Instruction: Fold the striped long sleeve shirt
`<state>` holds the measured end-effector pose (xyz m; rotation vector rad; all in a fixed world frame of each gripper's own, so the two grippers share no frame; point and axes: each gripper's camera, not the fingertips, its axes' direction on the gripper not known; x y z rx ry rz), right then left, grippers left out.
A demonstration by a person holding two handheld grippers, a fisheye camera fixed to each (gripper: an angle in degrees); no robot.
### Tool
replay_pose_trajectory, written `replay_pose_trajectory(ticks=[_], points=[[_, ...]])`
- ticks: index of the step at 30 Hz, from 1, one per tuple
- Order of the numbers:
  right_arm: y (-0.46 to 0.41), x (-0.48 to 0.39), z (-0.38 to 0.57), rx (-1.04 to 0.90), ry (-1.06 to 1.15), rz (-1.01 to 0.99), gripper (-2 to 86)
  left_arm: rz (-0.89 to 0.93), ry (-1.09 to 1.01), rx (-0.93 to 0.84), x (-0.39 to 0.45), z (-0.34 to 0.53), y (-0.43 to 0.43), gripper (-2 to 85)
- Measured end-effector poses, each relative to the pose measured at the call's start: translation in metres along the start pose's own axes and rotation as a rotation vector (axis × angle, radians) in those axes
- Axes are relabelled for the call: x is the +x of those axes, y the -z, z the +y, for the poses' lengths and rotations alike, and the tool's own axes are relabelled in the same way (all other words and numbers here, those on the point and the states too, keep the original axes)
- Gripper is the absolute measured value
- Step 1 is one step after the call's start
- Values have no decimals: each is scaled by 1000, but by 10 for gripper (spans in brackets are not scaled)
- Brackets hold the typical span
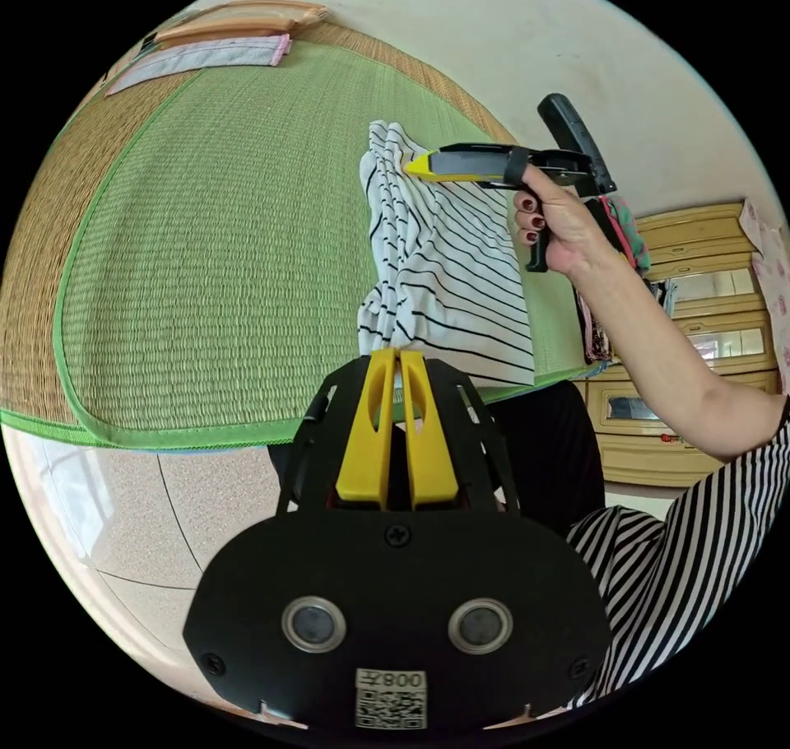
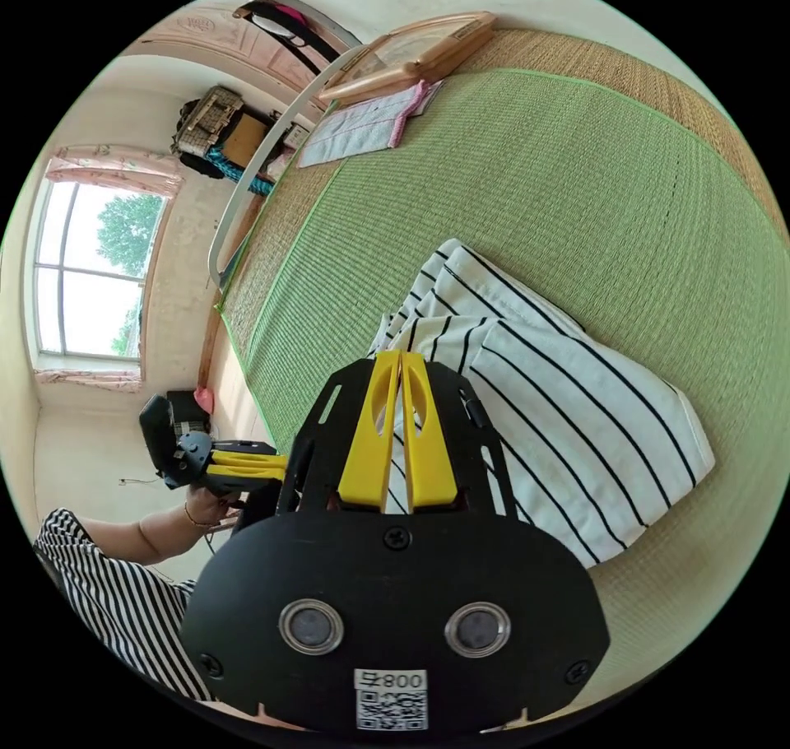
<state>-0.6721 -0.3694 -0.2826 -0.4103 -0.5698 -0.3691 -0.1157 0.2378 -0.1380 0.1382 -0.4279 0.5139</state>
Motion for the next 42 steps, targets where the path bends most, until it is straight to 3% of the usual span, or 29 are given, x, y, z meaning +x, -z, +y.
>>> replay_pose_trajectory(ticks=[6, 16, 22, 33, 39, 42], points=[[26, -13, 103, 2, 36, -17, 8, 10, 50, 79, 4, 13, 41, 11], [14, -4, 266, -1, -100, -56, 23, -32, -1, 98, 46, -7, 79, 52], [-7, -12, 299, -24, -80, -52, 26, -73, -3, -7, 55, -26, 86, 28], [-38, -10, 339, -28, -87, 8, 10, -47, 55, 9, 83, -34, 132, 8], [-67, 0, 370, -39, -106, -30, 3, -139, 91, 73, 120, -32, 169, 5], [-75, 10, 387, -11, -132, -87, 3, -54, 61, 145, 154, -29, 191, 6]])
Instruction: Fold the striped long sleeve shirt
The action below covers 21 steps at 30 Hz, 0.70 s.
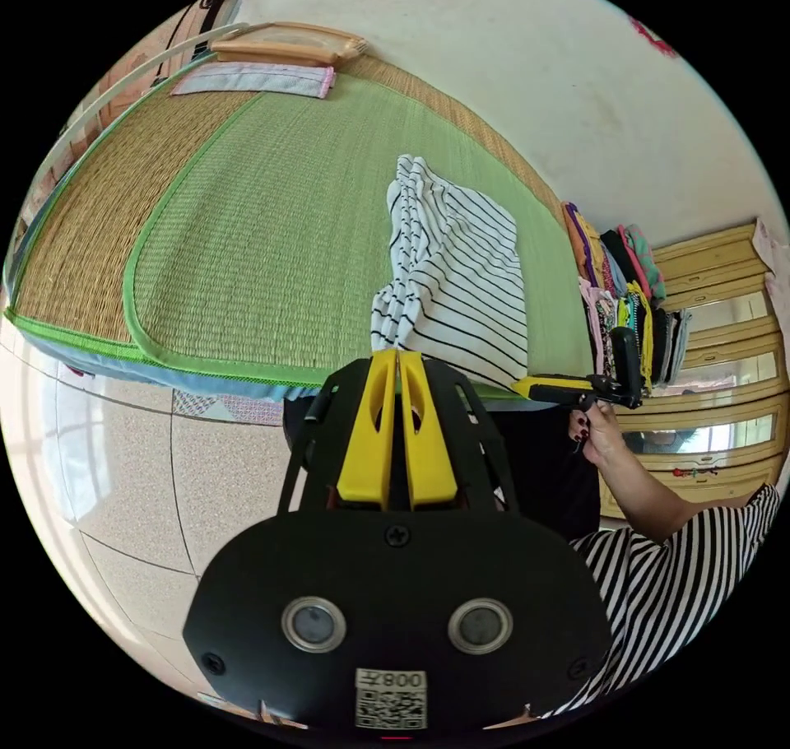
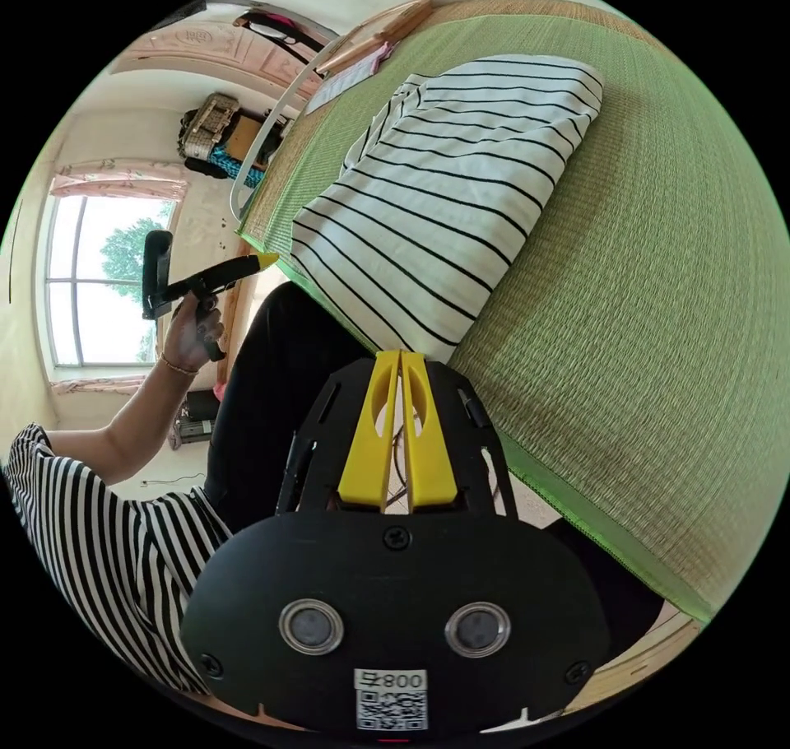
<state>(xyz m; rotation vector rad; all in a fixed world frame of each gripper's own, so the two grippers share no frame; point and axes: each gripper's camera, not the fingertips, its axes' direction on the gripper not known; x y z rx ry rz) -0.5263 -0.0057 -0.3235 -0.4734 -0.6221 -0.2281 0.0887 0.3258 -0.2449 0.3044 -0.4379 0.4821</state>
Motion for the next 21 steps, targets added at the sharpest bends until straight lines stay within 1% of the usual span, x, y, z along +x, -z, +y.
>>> replay_pose_trajectory(ticks=[2, 5, 9, 14, 16, 19, 21], points=[[-4, 9, 9, 15, -23, -49, 2, 75, -90, -11, 42, -7, 2, 11], [-12, 23, 29, 27, -59, -108, 3, 99, -231, -103, 102, -20, -19, 21], [-9, 45, 67, 94, -128, -173, 7, 76, -384, -209, 172, -30, -50, 37], [-7, 75, 101, 164, -206, -245, 33, -81, -584, -318, 256, -34, -76, 64], [-12, 82, 108, 173, -216, -274, 53, -154, -619, -358, 274, -36, -85, 63], [-24, 83, 111, 165, -210, -288, 69, -254, -649, -342, 295, -40, -83, 33], [-32, 82, 111, 157, -204, -289, 76, -244, -654, -354, 305, -44, -79, 20]])
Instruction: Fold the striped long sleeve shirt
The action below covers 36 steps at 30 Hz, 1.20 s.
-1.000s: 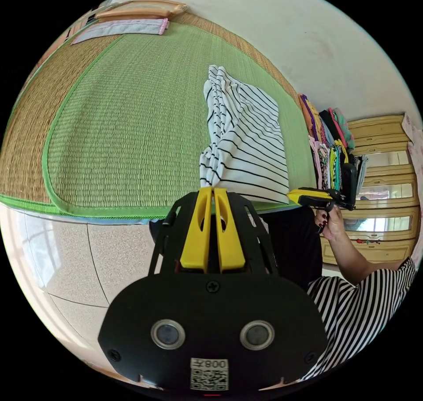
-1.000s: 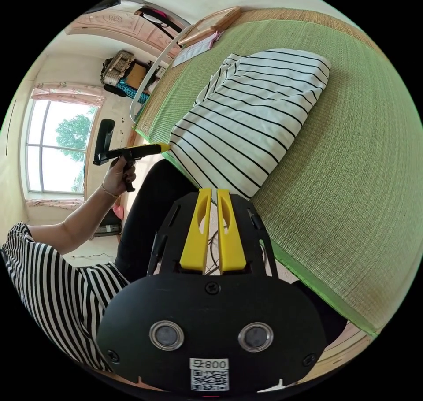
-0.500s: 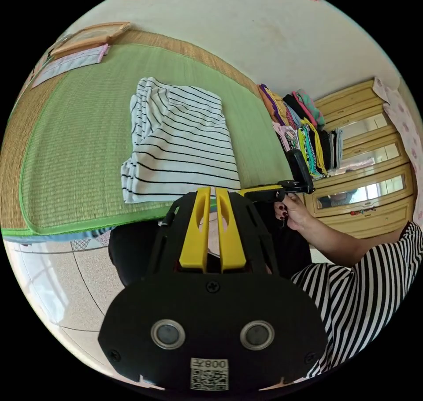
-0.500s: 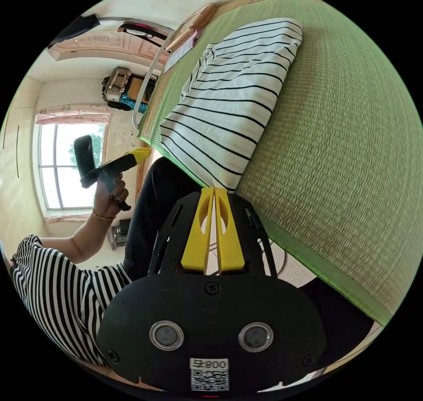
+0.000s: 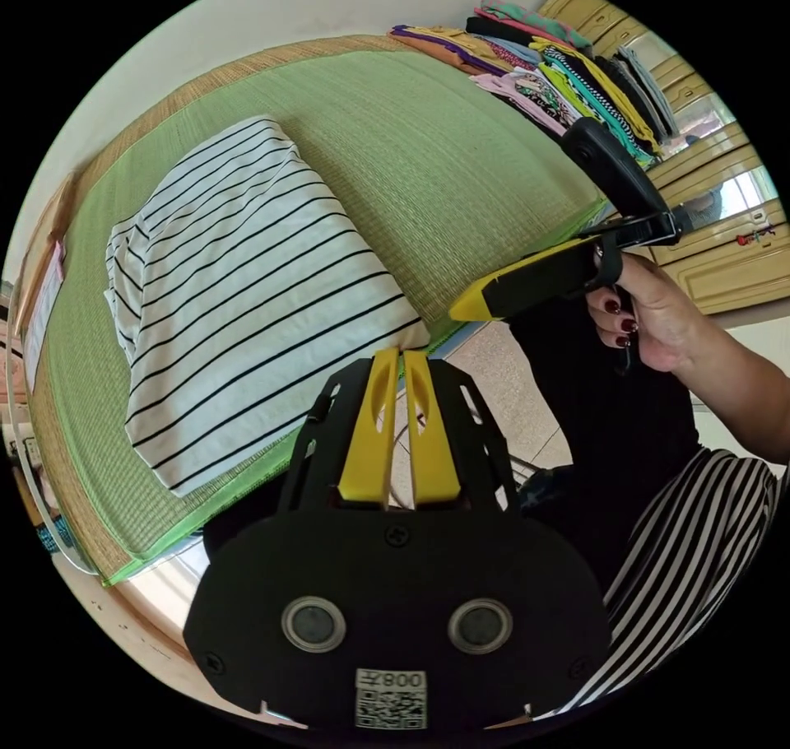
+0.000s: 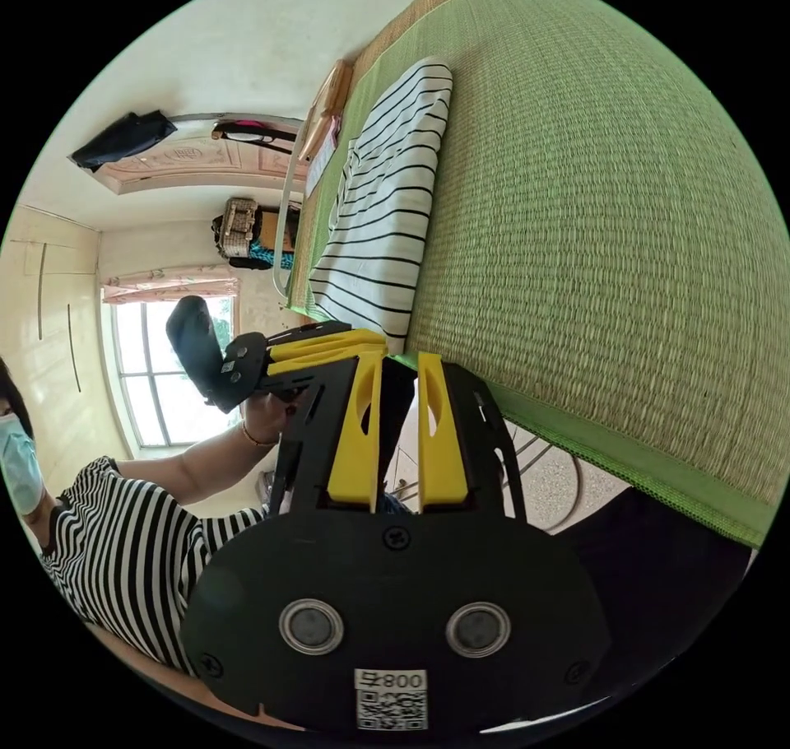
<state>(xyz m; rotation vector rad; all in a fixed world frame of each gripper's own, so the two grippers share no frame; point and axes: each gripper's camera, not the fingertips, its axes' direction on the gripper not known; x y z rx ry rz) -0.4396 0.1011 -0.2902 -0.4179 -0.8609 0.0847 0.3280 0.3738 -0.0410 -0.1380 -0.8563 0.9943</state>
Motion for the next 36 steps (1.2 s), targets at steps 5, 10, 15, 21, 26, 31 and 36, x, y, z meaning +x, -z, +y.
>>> replay_pose_trajectory(ticks=[5, 10, 15, 21, 26, 31, 36], points=[[-16, 12, 4, 8, -25, -61, 85, 65, 19, 27, 9, -7, 29, 4], [-34, 20, 4, -4, -48, -106, 87, 80, 20, 70, 22, -8, 55, 2], [-52, 26, 4, -13, -76, -145, 79, 108, 39, 104, 30, -11, 71, 2], [-67, 34, 7, -8, -96, -193, 67, 126, 62, 127, 37, -9, 81, 4], [-72, 31, 9, -16, -101, -206, 53, 216, 159, 199, 29, 8, 92, 15], [-72, 23, 9, -15, -102, -251, 42, 271, 186, 250, 33, 24, 92, 65], [-77, 17, 7, -24, -113, -254, 38, 74, 78, 188, 73, 10, 83, 84]])
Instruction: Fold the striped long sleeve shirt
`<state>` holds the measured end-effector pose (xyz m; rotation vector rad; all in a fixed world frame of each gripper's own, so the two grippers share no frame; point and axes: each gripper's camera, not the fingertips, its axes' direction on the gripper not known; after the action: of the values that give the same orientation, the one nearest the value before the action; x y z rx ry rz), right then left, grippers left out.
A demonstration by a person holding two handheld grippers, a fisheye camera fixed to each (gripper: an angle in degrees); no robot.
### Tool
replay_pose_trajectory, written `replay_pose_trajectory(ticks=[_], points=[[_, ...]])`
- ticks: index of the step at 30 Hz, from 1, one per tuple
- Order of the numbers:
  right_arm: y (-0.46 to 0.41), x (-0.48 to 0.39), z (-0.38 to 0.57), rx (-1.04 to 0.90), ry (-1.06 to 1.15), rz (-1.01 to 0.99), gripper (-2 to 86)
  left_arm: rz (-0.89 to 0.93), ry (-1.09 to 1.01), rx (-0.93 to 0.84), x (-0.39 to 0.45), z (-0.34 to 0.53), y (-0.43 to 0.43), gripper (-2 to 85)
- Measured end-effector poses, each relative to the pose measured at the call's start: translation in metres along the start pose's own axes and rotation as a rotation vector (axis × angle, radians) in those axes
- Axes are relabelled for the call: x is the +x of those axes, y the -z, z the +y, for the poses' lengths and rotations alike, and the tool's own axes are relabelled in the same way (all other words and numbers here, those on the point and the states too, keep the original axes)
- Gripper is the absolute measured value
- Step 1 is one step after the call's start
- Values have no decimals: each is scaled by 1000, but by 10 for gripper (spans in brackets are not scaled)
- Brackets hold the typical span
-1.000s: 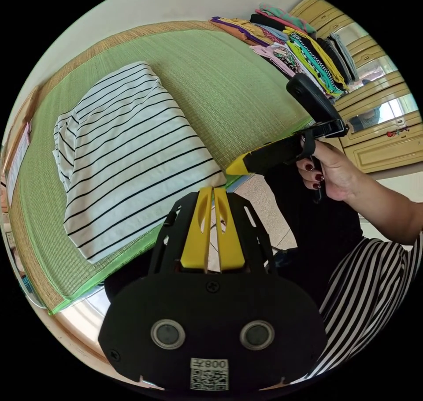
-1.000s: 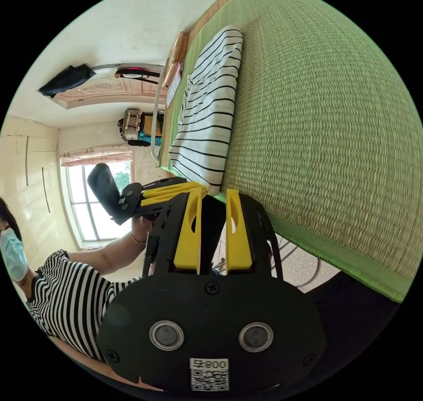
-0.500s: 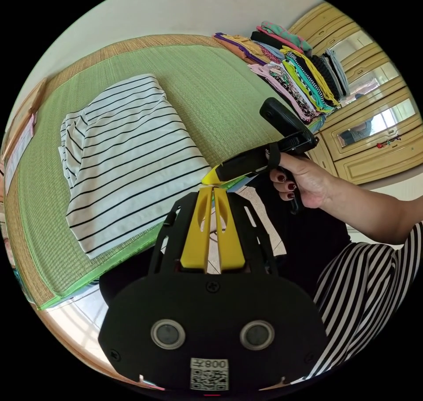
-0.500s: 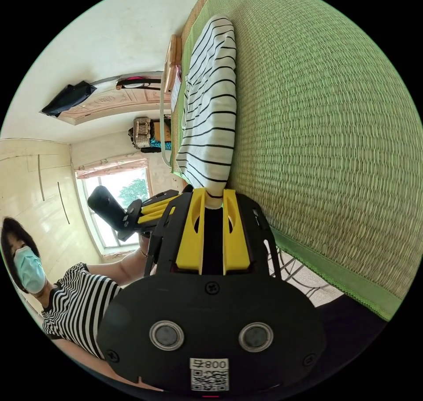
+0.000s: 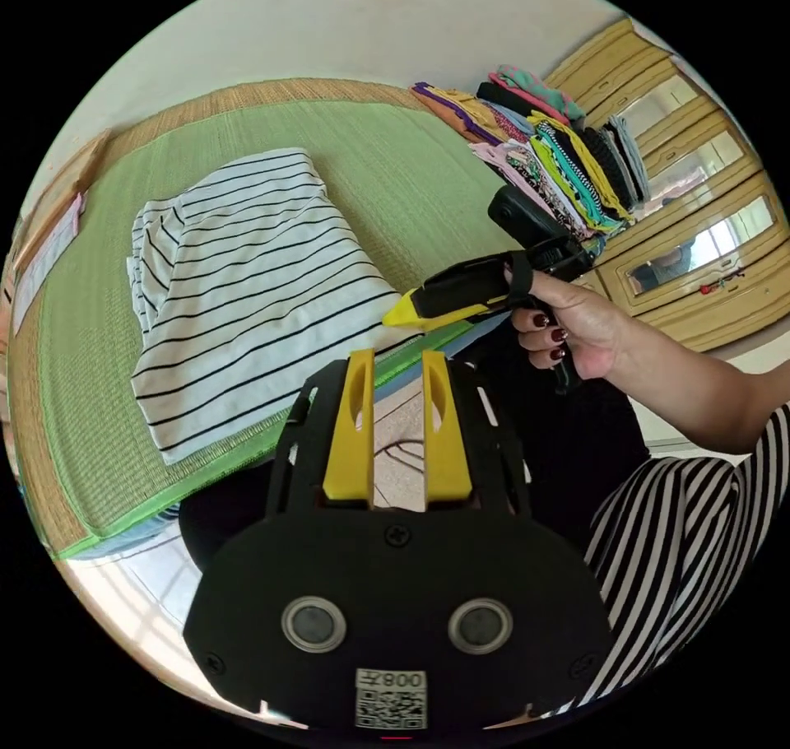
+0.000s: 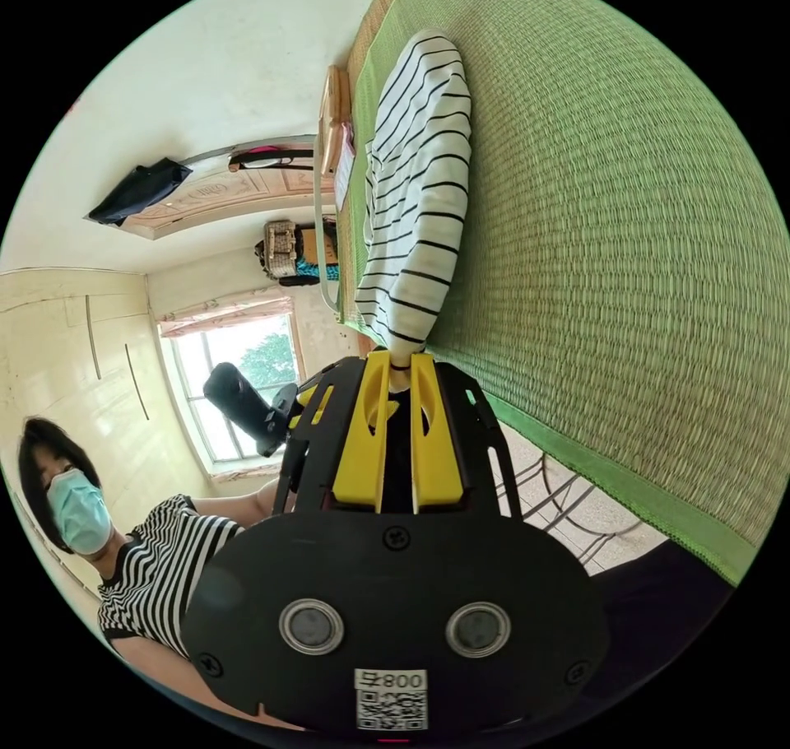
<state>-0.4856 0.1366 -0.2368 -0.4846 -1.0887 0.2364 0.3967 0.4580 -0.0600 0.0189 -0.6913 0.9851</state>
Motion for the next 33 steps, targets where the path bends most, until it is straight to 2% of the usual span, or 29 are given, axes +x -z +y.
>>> replay_pose_trajectory(ticks=[5, 13, 21, 27, 33], points=[[-4, -2, 1, 7, -8, 24, 44, -178, -75, -22, 29, -3, -20, 41], [0, 6, 10, 78, -20, -4, 86, -120, -45, -5, 22, 17, -42, 11], [-20, -1, 0, 49, -27, -43, 75, -109, -32, -2, 9, 46, -84, 12], [-16, -14, 0, 56, -16, -38, 47, 81, 134, 81, -41, 96, -109, 12], [-12, -40, -6, 59, 22, -63, 38, 472, 425, 203, -125, 181, -158, 7]])
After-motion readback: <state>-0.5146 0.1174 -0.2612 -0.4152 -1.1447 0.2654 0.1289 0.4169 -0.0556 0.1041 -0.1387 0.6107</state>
